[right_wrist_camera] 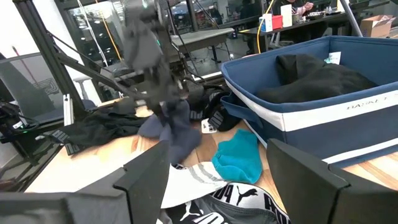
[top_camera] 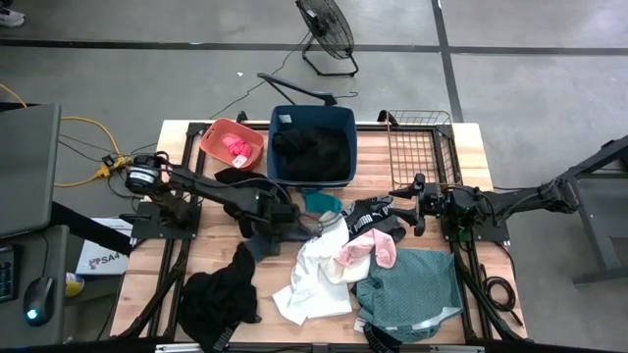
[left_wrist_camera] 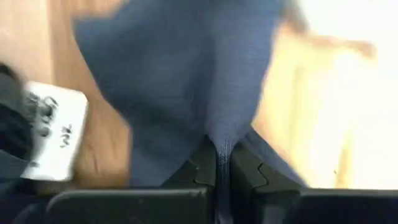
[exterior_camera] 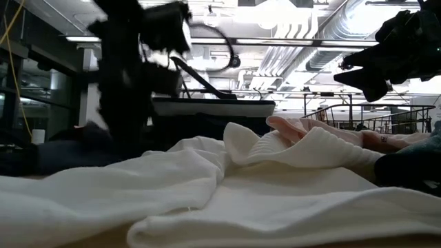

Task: Pick & Place Cloths
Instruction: Put the dark blue sock into the orange bin

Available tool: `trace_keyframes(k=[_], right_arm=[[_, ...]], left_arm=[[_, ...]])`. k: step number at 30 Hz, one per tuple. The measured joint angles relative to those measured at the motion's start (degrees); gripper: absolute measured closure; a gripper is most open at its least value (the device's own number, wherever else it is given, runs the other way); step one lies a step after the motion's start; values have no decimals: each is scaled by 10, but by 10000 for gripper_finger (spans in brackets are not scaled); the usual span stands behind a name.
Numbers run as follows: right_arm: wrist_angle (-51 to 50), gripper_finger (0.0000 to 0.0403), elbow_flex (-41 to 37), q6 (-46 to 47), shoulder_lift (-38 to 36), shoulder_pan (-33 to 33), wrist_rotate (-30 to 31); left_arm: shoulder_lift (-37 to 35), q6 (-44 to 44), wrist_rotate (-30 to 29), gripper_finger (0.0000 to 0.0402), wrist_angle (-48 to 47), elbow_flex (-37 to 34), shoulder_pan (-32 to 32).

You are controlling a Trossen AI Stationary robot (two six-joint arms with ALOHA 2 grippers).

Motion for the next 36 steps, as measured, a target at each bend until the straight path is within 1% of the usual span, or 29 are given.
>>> trace_keyframes(k=[1,3,7,9,10,15,20,22,25,27,32,36], right_arm=[[1,144,0,0,0,0,0],[-1,144,0,0,0,0,0],[-3,144,0,0,0,0,0],[-4,144,0,0,0,0,0],[-4,144,0,0,0,0,0],[-7,144,0,0,1,0,0],[-11,144,0,0,4,0,0],[-10,144,0,0,4,0,0],[-11,144,0,0,4,0,0],[-10,144,0,0,4,0,0],[-10,144,0,0,4,0,0],[-10,144,0,0,4,0,0]], left_arm=[[-15,-2,-7,395,-26,17,0],[-39,-3,-42,395,-102,45,-3],[-63,-7,-120,396,-231,93,-7],[-81,-11,-168,396,-279,117,-7],[-87,-13,-195,396,-321,124,-7],[-102,-39,-321,396,-447,141,-5],[-117,-90,-408,396,-532,142,-5],[-119,-119,-460,396,-543,143,-5],[-121,-132,-523,396,-537,139,7],[-120,-146,-536,396,-543,139,30],[-111,-157,-547,396,-539,136,115],[-110,-88,-591,396,-507,106,185]])
